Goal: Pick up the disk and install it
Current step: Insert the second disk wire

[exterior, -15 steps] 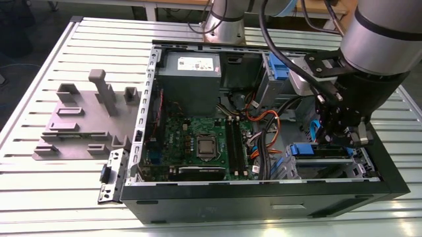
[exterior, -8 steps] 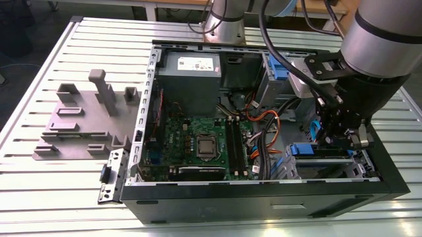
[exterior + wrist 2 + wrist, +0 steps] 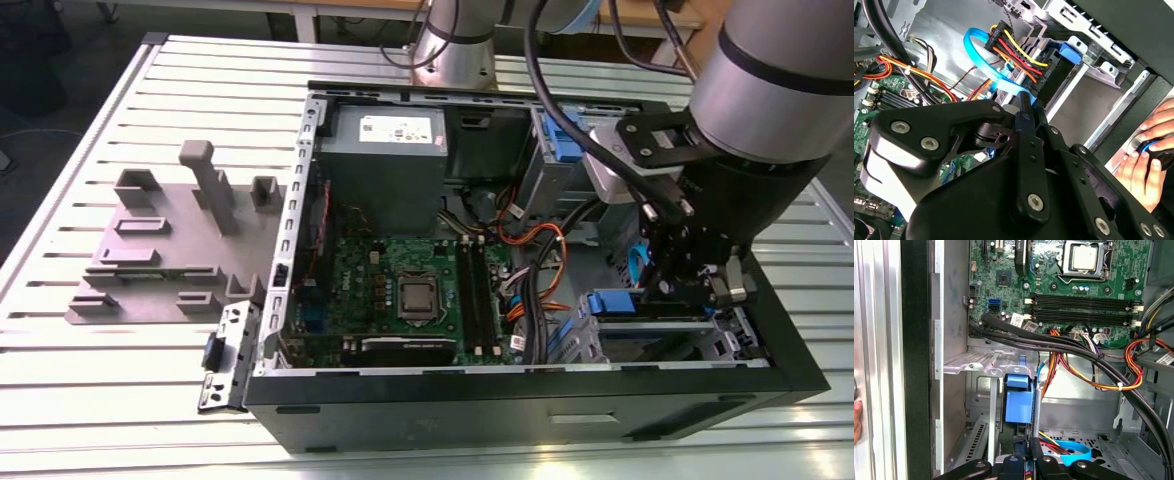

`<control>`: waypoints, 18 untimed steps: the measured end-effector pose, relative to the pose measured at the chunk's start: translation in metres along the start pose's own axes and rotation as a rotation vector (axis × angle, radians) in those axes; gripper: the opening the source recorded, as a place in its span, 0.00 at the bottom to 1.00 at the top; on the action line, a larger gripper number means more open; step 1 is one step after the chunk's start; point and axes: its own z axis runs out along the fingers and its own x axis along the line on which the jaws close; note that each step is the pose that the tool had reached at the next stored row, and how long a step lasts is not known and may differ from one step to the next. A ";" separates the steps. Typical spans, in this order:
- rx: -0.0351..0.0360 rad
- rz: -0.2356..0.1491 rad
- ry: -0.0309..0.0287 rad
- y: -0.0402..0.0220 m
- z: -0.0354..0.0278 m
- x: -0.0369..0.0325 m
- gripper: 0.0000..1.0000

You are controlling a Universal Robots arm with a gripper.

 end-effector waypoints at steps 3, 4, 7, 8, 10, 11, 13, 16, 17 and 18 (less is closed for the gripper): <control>0.0016 0.000 0.0003 0.0001 0.0008 0.0004 0.16; 0.0021 0.000 0.0003 0.0002 0.0012 0.0005 0.16; 0.0040 0.000 0.0006 0.0004 0.0021 0.0006 0.16; 0.0046 0.000 0.0006 0.0005 0.0025 0.0007 0.16; 0.0055 0.000 -0.0006 0.0007 0.0036 0.0008 0.16; 0.0058 0.000 0.0000 0.0007 0.0036 0.0008 0.16; 0.0059 0.000 0.0003 0.0006 0.0034 0.0008 0.16; 0.0059 0.000 0.0006 0.0007 0.0035 0.0009 0.16; 0.0060 0.000 0.0004 0.0007 0.0040 0.0009 0.16; 0.0061 0.000 0.0002 0.0009 0.0047 0.0010 0.16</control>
